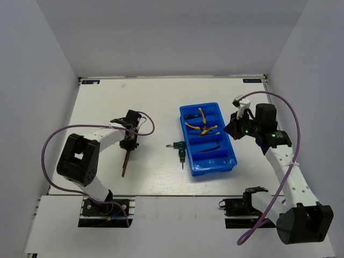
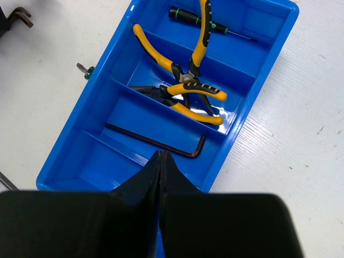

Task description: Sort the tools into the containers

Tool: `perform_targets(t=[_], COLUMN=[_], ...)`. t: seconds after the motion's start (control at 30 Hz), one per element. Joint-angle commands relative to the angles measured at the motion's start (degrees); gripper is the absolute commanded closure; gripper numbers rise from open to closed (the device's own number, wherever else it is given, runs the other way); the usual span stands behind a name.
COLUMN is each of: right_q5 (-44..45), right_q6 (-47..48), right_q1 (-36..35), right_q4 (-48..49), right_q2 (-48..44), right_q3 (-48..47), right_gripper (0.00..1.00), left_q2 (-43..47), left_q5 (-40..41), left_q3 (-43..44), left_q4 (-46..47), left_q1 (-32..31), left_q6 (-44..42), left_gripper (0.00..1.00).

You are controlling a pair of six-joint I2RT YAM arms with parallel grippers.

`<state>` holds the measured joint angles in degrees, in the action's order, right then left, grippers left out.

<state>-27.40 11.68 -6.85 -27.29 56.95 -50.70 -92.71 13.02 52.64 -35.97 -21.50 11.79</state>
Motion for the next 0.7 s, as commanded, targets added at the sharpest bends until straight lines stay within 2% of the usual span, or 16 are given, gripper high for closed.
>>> perform_targets(t=[0.0,0.2,0.43,0.57,0.67], right_q5=[-0.7,-1.0,-1.0,-1.0,-0.8], right_q6=[0.7,0.9,0.8,0.8,0.7], right_q1=[0.3,0.1,0.3,0.0,0.1], right_q4=[-0.2,-0.5,-0.4,-0.5,-0.4], right_q2=[-1.1,-1.0,-0.6,-0.6,-0.6], right_q3=[-0.1,-0.1,0.0,0.0,-0.1], right_gripper=[1.00,1.00,1.00,1.00,1.00], left_q2=[-0.4,4.6,4.6,4.1,3.6], left_q5=[0.6,4.4,4.4,3.1,2.5], left_q3=[0.8,0.2,0.2,0.2,0.2], left_q4=[-0.1,0.5,0.5,0.5,0.5], left_q1=[-0.4,-0.9,-1.4,-2.0,-2.0], left_q6=[-0.2,0.3,0.3,0.3,0.3], left_gripper=[0.71,0.67,0.66,0.73,0.73])
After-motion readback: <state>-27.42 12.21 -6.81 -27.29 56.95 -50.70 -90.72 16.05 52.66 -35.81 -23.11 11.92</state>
